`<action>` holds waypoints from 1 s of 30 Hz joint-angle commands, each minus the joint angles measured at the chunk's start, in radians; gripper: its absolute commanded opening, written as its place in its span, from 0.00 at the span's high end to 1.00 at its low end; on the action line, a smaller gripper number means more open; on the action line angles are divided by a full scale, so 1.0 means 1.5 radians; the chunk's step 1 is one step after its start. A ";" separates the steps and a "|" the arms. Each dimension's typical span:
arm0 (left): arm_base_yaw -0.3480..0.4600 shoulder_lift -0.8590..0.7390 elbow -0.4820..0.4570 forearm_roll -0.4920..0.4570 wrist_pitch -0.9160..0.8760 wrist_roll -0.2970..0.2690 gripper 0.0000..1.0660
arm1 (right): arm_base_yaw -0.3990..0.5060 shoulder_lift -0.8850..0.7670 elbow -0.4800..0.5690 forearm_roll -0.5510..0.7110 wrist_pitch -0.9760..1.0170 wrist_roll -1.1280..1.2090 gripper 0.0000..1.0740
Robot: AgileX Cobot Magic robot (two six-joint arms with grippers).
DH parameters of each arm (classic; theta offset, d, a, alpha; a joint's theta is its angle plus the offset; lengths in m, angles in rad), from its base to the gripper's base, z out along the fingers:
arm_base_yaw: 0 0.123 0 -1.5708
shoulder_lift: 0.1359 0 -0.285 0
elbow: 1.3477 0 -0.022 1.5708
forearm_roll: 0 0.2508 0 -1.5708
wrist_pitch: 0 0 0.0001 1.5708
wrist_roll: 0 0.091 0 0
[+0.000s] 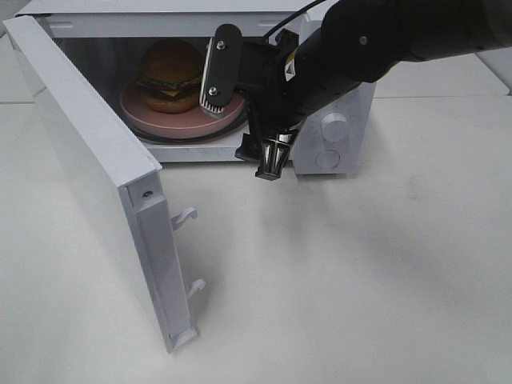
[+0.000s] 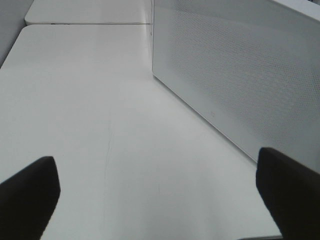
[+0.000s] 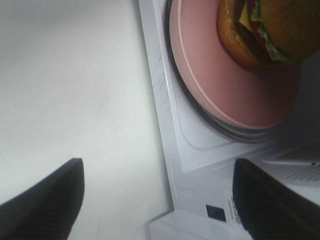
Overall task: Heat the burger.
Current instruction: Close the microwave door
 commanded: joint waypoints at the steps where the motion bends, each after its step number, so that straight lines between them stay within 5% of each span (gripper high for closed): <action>1: 0.003 -0.004 0.000 0.001 -0.002 -0.002 0.06 | -0.009 -0.044 0.039 -0.010 -0.007 0.053 0.23; 30: 0.003 -0.004 0.000 0.001 -0.002 -0.002 0.06 | -0.012 -0.245 0.180 -0.011 0.172 0.477 0.27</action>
